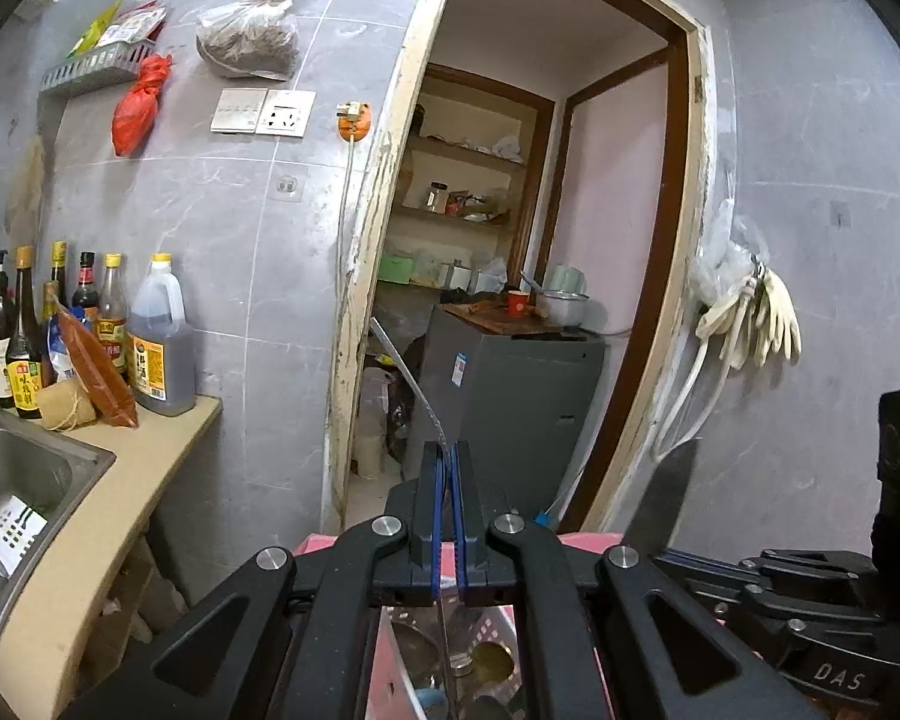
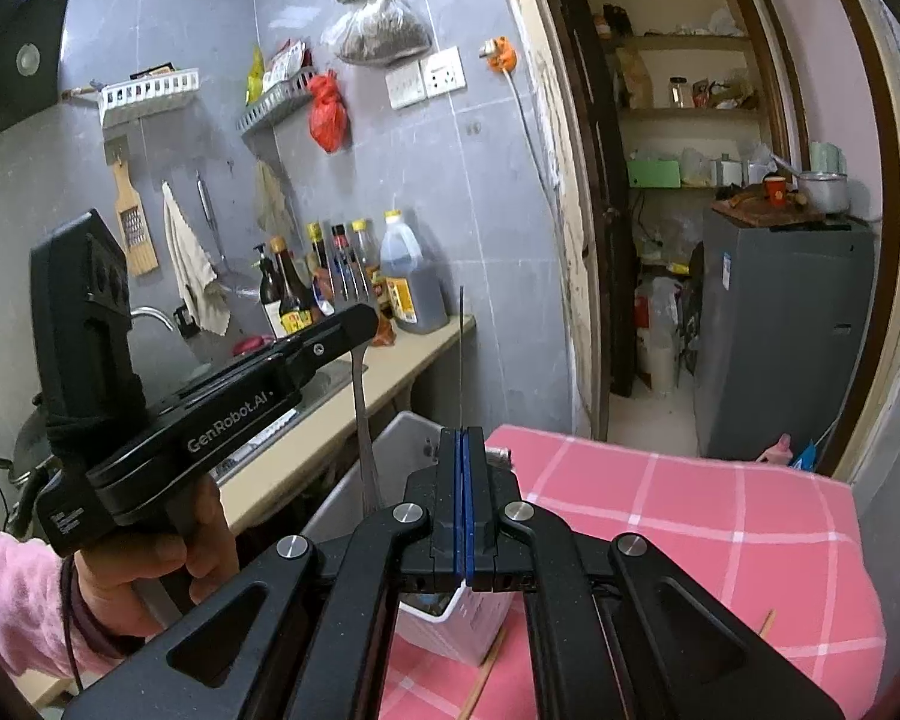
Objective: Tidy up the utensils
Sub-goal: 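Open both tools above the white holder to drop the utensils inside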
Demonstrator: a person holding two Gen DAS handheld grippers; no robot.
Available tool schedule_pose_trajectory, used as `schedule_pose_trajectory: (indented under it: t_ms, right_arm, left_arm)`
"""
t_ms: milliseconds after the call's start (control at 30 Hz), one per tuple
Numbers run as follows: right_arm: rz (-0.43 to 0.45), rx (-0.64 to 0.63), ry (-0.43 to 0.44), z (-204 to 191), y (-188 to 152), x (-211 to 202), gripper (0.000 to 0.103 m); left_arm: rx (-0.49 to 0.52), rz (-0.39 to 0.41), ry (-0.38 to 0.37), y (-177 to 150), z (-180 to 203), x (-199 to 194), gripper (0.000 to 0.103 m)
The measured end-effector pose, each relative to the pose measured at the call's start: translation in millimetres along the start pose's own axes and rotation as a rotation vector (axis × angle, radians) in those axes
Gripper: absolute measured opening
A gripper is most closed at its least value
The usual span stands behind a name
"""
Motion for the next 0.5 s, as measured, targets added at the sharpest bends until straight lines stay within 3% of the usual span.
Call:
schedule_pose_trajectory:
  t_ms: [300, 500]
  right_arm:
    - [-0.045, 0.01, 0.016, -1.0, -13.1, 15.2, 0.001]
    - [-0.09, 0.026, 0.035, -2.4, -20.8, 22.9, 0.001]
  left_arm:
    - [0.038, -0.06, 0.002, -20.0, -1.7, -5.6, 0.003]
    - [-0.039, -0.107, -0.035, -26.7, -12.9, -11.1, 0.004]
Point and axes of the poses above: each gripper's, at about its wrist camera, not at the fingertips, and x roughly the way its jaws point, z to its right, y to its top, the point moved 1 cm from there along x, roughly the way its jaws point, and after that the axes turned 10 degrees about -y, right-handed, at the moved point
